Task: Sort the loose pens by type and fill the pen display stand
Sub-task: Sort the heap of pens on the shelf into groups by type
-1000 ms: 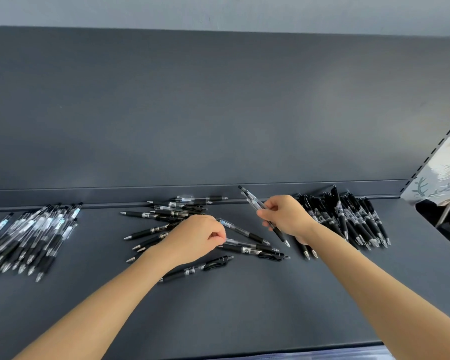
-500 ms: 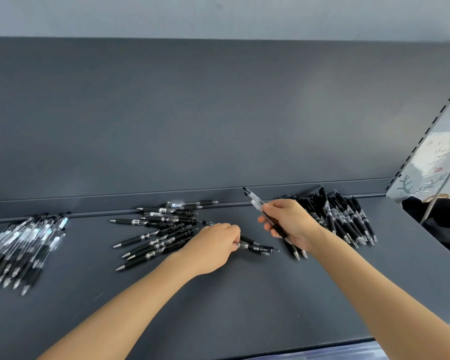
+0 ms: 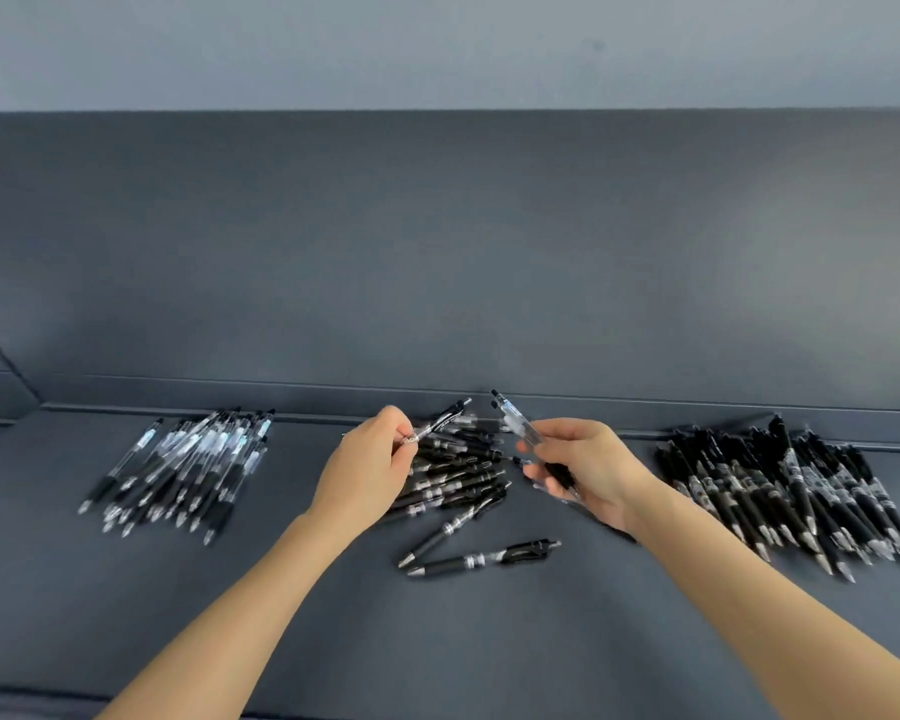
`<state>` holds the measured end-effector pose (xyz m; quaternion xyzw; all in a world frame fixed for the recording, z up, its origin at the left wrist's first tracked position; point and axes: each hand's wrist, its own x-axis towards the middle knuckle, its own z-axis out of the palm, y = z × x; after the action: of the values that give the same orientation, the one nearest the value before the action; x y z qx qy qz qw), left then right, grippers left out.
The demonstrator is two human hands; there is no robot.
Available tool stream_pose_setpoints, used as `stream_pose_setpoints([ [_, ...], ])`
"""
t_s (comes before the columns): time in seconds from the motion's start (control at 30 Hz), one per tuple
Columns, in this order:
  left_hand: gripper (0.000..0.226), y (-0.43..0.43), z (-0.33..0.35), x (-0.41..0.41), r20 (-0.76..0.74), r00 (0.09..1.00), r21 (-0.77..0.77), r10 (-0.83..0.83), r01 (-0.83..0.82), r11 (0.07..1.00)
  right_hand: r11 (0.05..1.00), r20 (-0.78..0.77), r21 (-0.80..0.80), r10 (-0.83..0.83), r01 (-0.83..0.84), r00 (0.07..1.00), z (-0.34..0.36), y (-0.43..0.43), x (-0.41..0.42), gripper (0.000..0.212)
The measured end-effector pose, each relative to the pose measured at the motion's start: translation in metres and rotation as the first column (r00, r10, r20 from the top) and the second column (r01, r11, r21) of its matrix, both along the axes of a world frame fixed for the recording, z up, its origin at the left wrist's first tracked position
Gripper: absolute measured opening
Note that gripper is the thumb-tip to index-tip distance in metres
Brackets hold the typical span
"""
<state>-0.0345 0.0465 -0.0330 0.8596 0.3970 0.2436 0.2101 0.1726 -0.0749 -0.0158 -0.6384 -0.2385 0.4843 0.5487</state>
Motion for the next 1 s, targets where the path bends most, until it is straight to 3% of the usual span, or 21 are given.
stream_pose_setpoints([
  [0.23, 0.007, 0.035, -0.012, -0.075, 0.067, 0.966, -0.041, 0.251, -0.248, 0.968, 0.995, -0.056, -0.010, 0.099, -0.099, 0.994, -0.005, 0.060, -0.080, 0.029],
  [0.4, 0.012, 0.055, -0.018, -0.127, 0.086, 0.931, -0.092, 0.354, -0.346, 0.934, 0.989, -0.124, -0.015, 0.141, -0.144, 0.982, -0.011, 0.102, -0.134, 0.031],
  [0.53, 0.019, 0.063, -0.018, -0.160, 0.091, 0.915, -0.101, 0.393, -0.384, 0.918, 0.988, -0.093, -0.035, 0.146, -0.150, 0.985, -0.023, 0.132, -0.176, 0.031],
  [0.73, 0.020, 0.068, -0.015, -0.192, 0.123, 0.893, -0.159, 0.433, -0.413, 0.897, 0.962, 0.180, -0.124, 0.261, -0.241, 0.948, -0.037, 0.154, -0.221, 0.025],
  [0.83, 0.019, 0.069, -0.014, -0.200, 0.145, 0.893, -0.166, 0.425, -0.402, 0.901, 0.959, 0.286, -0.135, 0.280, -0.251, 0.916, -0.036, 0.154, -0.226, 0.039],
  [1.0, 0.019, 0.070, -0.013, -0.199, 0.182, 0.893, -0.187, 0.411, -0.379, 0.906, 0.934, 0.443, -0.207, 0.354, -0.290, 0.824, -0.032, 0.148, -0.222, 0.042],
])
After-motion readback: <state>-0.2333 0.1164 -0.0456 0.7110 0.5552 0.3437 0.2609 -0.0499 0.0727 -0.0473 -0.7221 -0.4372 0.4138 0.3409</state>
